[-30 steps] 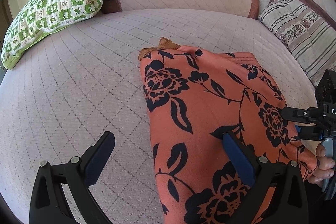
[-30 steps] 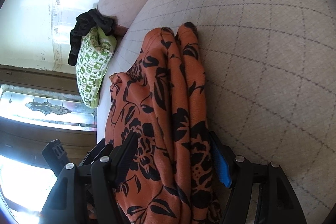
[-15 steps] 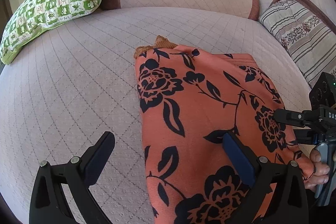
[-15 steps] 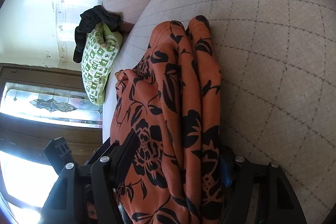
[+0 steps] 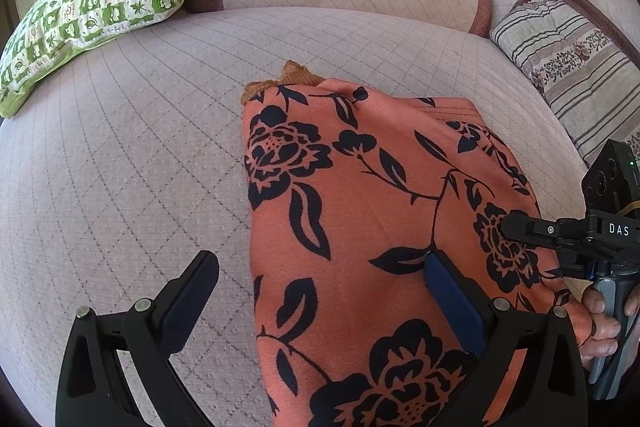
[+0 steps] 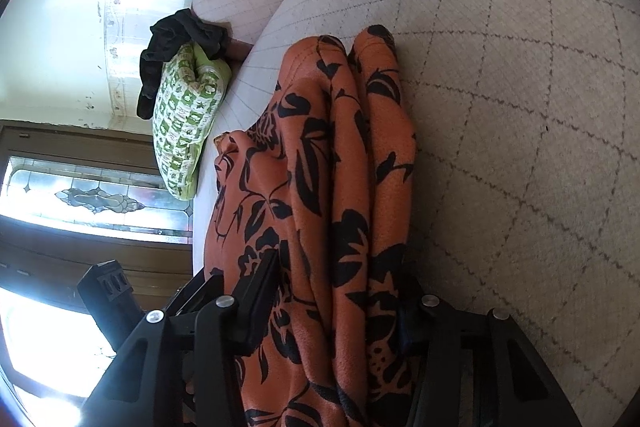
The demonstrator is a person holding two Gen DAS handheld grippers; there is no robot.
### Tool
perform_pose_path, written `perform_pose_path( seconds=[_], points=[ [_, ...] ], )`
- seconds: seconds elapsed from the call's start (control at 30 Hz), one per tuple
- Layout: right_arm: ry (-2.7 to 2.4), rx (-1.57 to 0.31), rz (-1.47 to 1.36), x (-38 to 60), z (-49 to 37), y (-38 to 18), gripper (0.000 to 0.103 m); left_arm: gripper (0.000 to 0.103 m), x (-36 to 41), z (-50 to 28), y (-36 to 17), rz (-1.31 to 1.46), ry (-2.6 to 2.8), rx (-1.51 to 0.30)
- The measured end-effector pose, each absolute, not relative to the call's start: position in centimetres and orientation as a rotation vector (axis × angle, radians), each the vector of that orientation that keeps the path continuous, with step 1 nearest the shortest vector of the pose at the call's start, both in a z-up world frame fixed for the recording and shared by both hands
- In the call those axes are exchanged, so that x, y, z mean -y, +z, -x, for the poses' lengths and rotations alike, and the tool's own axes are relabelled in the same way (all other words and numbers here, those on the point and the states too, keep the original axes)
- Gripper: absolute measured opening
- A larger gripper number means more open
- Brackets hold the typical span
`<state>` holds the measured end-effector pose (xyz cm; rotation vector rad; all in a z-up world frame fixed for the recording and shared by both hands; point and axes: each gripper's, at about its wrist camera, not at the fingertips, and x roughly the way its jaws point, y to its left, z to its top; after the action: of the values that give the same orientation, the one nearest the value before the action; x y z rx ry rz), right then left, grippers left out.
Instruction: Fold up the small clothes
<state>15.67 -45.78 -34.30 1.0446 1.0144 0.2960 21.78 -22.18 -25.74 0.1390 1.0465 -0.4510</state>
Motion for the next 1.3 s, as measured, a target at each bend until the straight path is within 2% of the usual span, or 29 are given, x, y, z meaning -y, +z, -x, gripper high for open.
perform_pose_path(
  seconds=[0.3,0.53,0.87,0.97,1.3],
  points=[
    [0.298,-1.011,-1.047,45.8,-15.6,-34.5,0.05,0.103,21.7,-22.4,-26.5,-0.06,-0.476,-1.111],
    [0.296,-1.008,-1.038,45.7,-15.5,-34.4,0.05,0.101,21.1,-22.9,-28.7,0.118,-0.565,-1.275],
    [0.306,-0.948,-0.917,43.7,-15.0,-31.9,0.044,0.051,18.2,-21.9,-27.1,0.201,-0.575,-1.238],
    [0.3,-0.927,-0.885,43.2,-14.7,-30.9,0.043,0.044,17.6,-21.4,-26.4,0.192,-0.568,-1.217],
    [0.393,-0.815,-0.799,39.6,-14.0,-26.2,0.04,0.043,13.1,-19.2,-21.3,0.15,-0.494,-1.113]
  ],
)
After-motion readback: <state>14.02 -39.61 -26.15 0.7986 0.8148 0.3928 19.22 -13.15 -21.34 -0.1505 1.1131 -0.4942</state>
